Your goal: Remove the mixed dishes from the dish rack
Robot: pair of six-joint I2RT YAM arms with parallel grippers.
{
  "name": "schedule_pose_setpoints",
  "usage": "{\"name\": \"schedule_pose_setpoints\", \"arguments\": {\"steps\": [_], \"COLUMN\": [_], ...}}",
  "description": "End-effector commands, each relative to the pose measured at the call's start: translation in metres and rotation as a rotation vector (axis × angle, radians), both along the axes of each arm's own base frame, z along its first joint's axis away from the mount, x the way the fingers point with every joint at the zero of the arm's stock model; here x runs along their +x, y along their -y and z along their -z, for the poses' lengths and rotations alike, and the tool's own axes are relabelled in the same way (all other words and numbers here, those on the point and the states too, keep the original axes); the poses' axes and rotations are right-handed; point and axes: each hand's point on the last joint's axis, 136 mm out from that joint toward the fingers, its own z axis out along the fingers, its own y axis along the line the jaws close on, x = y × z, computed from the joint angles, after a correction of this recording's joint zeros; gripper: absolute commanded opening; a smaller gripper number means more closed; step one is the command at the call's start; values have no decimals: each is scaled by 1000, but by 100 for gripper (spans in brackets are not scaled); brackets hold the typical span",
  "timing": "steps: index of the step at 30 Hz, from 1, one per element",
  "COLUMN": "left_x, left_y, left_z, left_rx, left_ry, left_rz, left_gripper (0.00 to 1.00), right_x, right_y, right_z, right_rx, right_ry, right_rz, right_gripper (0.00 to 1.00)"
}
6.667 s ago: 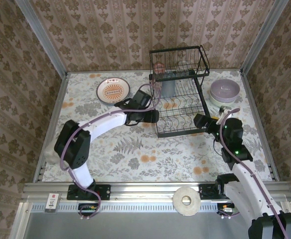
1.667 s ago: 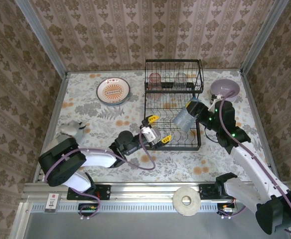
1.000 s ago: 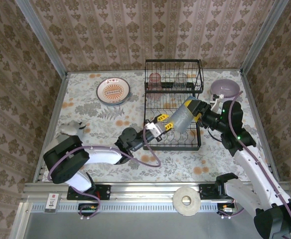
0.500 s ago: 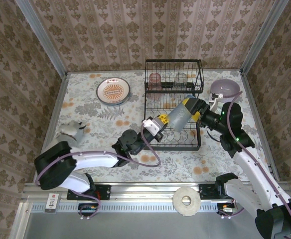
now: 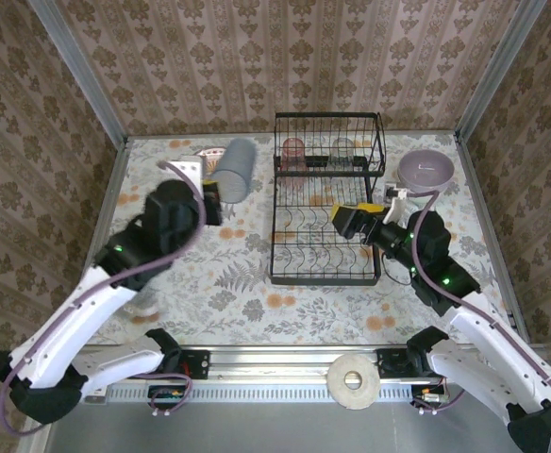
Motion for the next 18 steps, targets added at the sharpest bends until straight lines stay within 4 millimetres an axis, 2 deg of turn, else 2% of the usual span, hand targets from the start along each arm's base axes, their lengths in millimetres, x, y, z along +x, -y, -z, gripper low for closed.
{"name": "schedule_pose_setpoints", "arguments": {"steps": [1, 4, 10, 15, 18], "left_x": [-44, -36, -4, 24, 41], "left_y": [-40, -49, -45, -44, -39], "left_z": [69, 70, 95, 126, 142], "left_rx": [146, 170, 218, 270, 225], "left_ry": [-438, -535, -703, -809, -848], "left_rz": [-15, -7, 34, 54, 76], "left_gripper": [0, 0, 0, 0, 0], "right_x": [4, -2, -19, -30, -32], "right_y": [-1, -17, -51, -64, -69], "right_z": [4, 5, 16, 29, 39], "right_rx": [-104, -172, -333, -402, -435], "right_ry": [135, 240, 394, 465, 465], "right_rz": [28, -15, -127, -178, -200], "right_gripper": [100, 100, 100, 100, 100]}}
